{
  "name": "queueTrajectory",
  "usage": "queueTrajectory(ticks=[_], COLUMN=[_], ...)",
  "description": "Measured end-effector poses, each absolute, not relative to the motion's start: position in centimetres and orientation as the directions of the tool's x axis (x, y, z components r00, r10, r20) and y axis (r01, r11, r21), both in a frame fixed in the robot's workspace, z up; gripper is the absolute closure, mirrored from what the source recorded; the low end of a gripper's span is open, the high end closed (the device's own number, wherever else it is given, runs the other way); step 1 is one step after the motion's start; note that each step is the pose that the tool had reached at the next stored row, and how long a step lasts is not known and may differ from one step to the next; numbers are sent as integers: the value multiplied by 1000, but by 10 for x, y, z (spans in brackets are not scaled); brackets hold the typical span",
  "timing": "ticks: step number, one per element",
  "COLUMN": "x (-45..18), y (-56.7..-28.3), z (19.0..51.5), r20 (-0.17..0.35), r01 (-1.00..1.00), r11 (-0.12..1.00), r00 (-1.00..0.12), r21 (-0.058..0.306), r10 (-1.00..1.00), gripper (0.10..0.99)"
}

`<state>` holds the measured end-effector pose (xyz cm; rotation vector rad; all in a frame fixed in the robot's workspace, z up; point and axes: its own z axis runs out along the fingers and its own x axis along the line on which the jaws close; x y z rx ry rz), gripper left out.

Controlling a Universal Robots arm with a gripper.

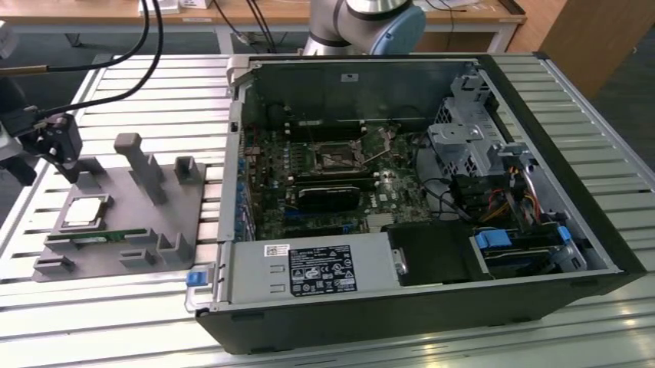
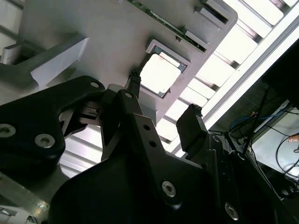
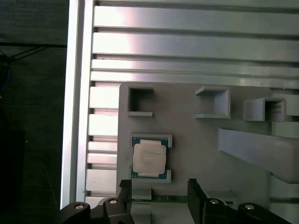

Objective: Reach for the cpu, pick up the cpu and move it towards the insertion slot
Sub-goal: 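Pick up the cpu and move it towards the insertion slot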

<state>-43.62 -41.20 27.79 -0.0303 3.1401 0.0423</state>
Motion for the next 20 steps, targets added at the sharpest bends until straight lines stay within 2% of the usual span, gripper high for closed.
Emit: queueTrajectory(ticks=[11, 12, 13, 14, 15, 16, 17, 18, 20], x=[-437, -437, -437, -437, -438, -438, -438, -438, -439], y=[-412, -412, -412, -412, -412, -412, -412, -412, -412], z=[270, 269, 269, 268, 268, 267, 266, 265, 264], r20=[-1, -1, -1, -1, -1, -1, -1, -1, -1], r01=[-19, -19, -19, -19, -19, -19, -19, -19, -19], r11=[999, 999, 999, 999, 999, 999, 999, 999, 999], r00=[-1000, -1000, -1000, -1000, -1000, -1000, -1000, -1000, -1000], r21=[27, 27, 27, 27, 27, 27, 27, 27, 27], r10=[-19, -19, -19, -19, -19, -19, -19, -19, -19], gripper=[486, 427, 427, 369, 369, 310, 310, 247, 247])
